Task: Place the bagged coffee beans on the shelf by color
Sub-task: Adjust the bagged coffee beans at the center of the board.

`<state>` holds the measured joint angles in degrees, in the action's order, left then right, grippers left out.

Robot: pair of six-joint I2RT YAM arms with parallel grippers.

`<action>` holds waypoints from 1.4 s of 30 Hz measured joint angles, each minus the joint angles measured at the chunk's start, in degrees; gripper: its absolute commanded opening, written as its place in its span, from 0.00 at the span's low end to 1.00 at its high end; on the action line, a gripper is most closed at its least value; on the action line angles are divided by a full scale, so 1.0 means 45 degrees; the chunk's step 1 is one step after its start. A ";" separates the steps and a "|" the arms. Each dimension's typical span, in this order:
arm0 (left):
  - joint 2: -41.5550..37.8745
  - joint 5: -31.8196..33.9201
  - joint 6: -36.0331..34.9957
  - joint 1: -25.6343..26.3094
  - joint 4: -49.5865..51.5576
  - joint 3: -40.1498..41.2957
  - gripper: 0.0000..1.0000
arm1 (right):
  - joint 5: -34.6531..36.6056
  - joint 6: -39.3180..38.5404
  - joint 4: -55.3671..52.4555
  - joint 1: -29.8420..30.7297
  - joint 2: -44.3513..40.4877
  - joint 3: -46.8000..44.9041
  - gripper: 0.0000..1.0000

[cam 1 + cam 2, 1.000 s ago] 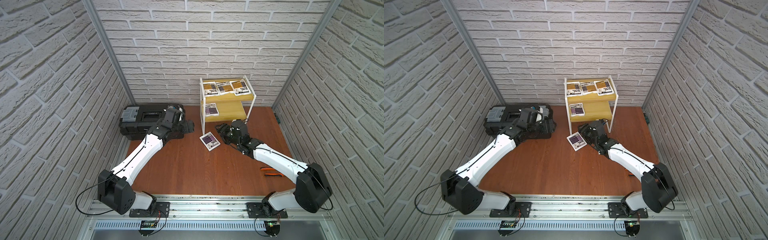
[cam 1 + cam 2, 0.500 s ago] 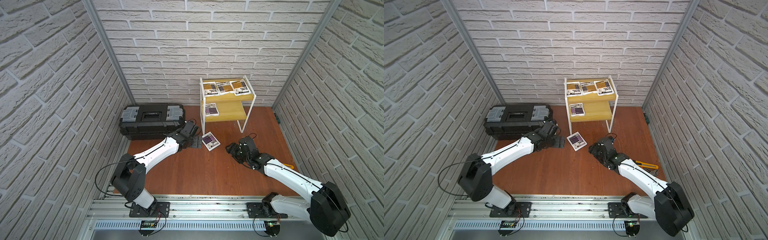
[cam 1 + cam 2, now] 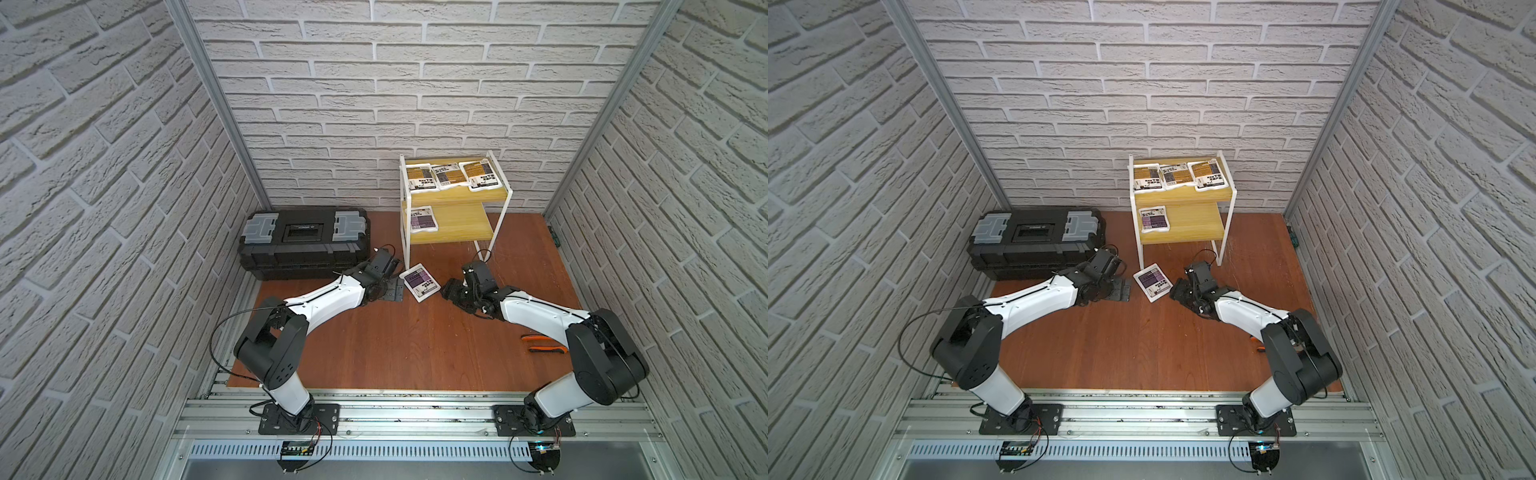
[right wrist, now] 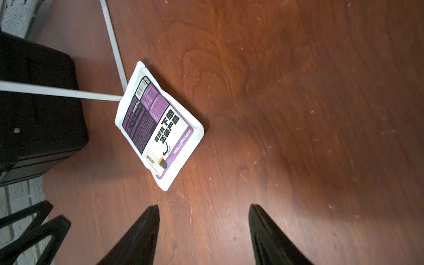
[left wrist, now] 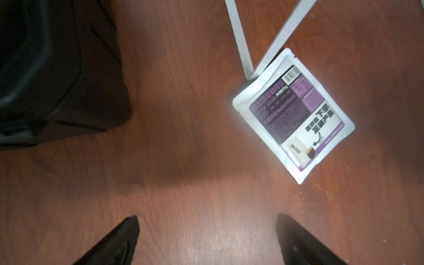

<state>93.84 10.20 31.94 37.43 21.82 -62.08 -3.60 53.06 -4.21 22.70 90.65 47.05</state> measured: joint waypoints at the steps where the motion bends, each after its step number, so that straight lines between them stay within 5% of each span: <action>1: -0.0087 0.0005 0.0015 0.0000 0.0015 0.0102 0.99 | 0.0034 0.0000 0.0214 0.0000 0.0262 0.0005 0.66; 18: -0.1214 0.0073 0.0189 -0.0005 0.0248 0.0816 0.99 | 0.0437 -0.0345 0.2725 0.0000 0.4085 0.2579 0.63; 28: -0.1209 0.0058 0.0170 -0.0180 0.0228 0.0816 0.98 | -0.0695 -0.0389 0.3798 0.1161 0.4182 0.2229 0.60; 35: -0.0865 0.0053 -0.0063 -0.0573 0.0189 0.0709 0.99 | -0.1583 -0.0359 0.3026 0.3813 0.2895 0.1321 0.60; 42: 0.0126 0.0073 -0.0199 -0.0758 0.0189 -0.0010 0.99 | -0.0680 -0.0267 0.1481 0.3551 -0.1496 -0.1525 0.64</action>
<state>94.41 10.52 31.05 34.02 22.68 -62.13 -6.66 51.86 2.46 38.68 83.92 40.18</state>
